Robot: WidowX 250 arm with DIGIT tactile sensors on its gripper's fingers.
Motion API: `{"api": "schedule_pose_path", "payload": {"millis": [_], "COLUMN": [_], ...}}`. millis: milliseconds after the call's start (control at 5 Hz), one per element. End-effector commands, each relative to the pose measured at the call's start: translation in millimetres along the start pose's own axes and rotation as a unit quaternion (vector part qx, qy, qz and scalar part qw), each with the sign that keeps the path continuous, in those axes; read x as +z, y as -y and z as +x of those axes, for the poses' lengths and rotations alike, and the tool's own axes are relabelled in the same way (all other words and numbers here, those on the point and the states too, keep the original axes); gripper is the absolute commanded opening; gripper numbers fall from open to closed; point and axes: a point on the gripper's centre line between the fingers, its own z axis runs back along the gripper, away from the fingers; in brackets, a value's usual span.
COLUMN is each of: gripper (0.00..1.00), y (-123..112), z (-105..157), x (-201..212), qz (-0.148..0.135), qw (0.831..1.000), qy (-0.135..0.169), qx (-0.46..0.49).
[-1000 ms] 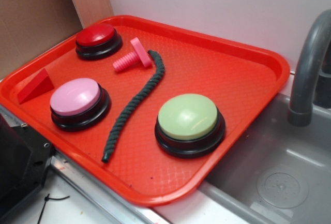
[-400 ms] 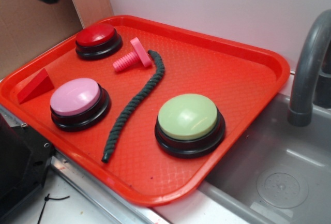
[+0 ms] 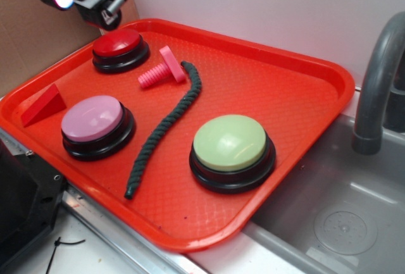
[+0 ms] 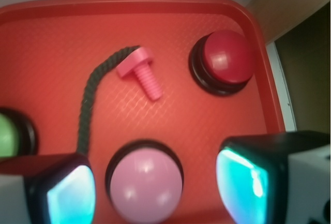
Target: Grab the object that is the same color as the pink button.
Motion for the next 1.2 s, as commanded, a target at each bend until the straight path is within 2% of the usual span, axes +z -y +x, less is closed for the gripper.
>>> {"api": "schedule_pose_path", "payload": {"millis": [0,400,600,1000], "gripper": [1.00,1.00,1.00,1.00], "y": [-5,-4,-3,4], "z": [34,43,47,47], "x": [-46,-91,-115,-131], "qz": [0.005,0.031,0.000,0.005], "qw": [0.999,0.999,0.999,0.997], "qy": [0.037,0.017,0.005,-0.001], "qx": [-0.024,-0.027,-0.051,-0.079]}}
